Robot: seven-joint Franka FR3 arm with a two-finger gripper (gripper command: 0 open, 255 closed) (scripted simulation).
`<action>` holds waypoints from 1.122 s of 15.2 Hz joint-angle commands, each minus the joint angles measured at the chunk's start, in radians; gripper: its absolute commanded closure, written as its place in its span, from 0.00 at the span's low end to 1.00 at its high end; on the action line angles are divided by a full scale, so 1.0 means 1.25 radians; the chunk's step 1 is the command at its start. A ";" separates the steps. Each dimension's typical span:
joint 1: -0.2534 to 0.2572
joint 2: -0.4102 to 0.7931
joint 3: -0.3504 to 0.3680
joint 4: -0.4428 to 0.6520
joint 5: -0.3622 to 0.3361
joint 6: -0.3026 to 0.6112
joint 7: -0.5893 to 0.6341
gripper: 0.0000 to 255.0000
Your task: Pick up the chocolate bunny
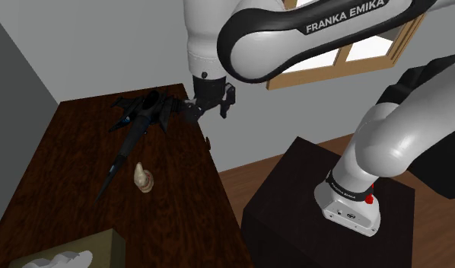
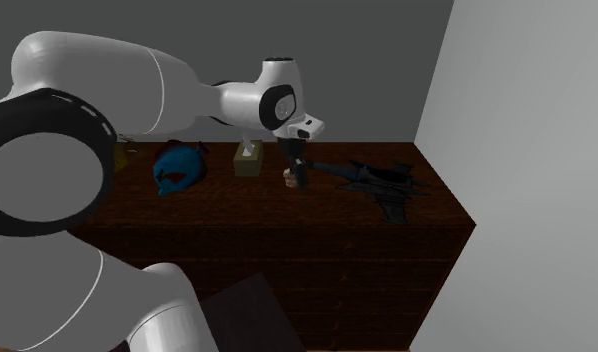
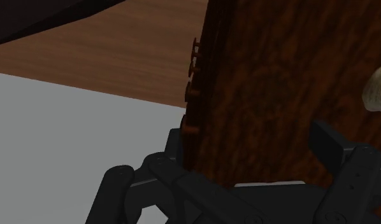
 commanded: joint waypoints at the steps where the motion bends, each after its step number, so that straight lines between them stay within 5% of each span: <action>1: -0.008 0.059 0.040 0.032 -0.023 0.029 0.061 0.00; 9: -0.009 0.331 0.161 0.225 -0.221 0.059 0.331 0.00; 17: 0.125 0.608 0.141 0.485 -0.432 -0.007 0.536 0.00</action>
